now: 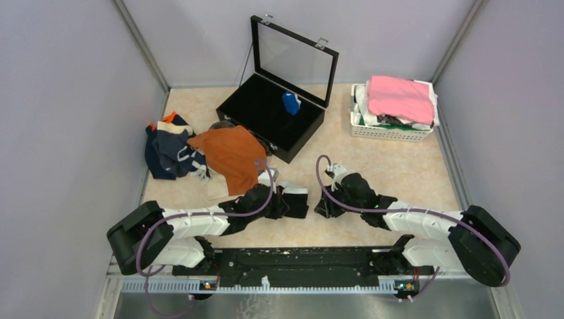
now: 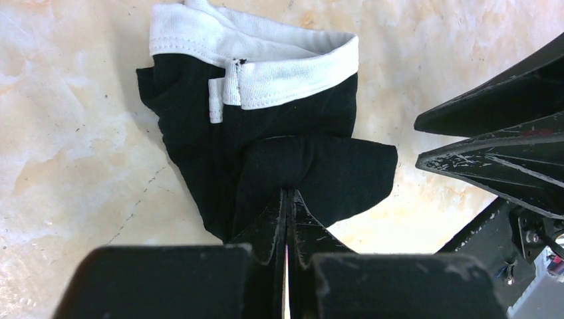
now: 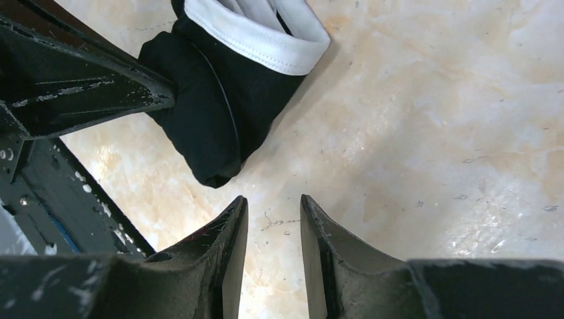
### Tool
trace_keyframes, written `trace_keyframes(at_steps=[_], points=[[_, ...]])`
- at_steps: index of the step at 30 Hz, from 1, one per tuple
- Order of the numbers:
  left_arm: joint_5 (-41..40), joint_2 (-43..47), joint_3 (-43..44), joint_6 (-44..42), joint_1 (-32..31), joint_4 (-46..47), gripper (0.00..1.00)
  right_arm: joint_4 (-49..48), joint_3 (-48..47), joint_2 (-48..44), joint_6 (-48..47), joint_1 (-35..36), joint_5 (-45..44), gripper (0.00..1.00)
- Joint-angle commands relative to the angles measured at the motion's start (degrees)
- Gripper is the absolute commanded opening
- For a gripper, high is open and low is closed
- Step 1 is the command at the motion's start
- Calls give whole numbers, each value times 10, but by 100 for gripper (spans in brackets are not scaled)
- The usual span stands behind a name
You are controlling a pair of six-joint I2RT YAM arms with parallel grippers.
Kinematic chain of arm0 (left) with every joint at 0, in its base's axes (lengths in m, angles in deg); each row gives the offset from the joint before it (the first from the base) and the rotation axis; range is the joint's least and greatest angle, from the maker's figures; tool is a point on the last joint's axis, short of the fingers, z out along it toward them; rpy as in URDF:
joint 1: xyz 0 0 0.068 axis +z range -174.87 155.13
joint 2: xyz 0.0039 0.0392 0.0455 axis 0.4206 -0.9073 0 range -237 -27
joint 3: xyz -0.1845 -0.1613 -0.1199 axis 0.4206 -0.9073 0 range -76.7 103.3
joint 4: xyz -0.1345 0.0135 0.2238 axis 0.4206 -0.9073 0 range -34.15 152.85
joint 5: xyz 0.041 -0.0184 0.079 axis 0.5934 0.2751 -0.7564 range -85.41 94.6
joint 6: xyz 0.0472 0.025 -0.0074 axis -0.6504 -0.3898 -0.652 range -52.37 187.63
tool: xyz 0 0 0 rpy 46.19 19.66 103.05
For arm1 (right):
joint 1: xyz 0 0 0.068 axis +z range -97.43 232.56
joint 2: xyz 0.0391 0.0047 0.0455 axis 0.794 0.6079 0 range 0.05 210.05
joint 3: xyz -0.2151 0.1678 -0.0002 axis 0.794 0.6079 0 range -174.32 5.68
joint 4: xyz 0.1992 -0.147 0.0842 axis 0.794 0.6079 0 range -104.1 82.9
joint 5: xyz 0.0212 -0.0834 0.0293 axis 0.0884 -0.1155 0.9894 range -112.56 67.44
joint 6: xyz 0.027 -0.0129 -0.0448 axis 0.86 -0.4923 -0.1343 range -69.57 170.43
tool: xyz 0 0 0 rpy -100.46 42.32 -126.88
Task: Roll the underwear
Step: Roll the underwear to the center of the board.
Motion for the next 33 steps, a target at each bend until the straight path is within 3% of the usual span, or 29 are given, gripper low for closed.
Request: trace_keyframes(at_steps=[1,7,11,19,33], points=[[-32,-20,2,-12,5,-60,0,-25,0,-27,-35,-5,-23,35],[-33,-17,5,-14,5,-67,0,-179,78,-99,-79,-4,-41,35],[-35,-13,4,-13,5,-69,0,-172,69,-125,-76,-4,-53,39],[-35,-15,7,-13,5,-71,0,-158,20,-42,30,-4,52,45],[-33,-17,10,-17,5,-72,0,-223,10,70,75,-5,81,45]])
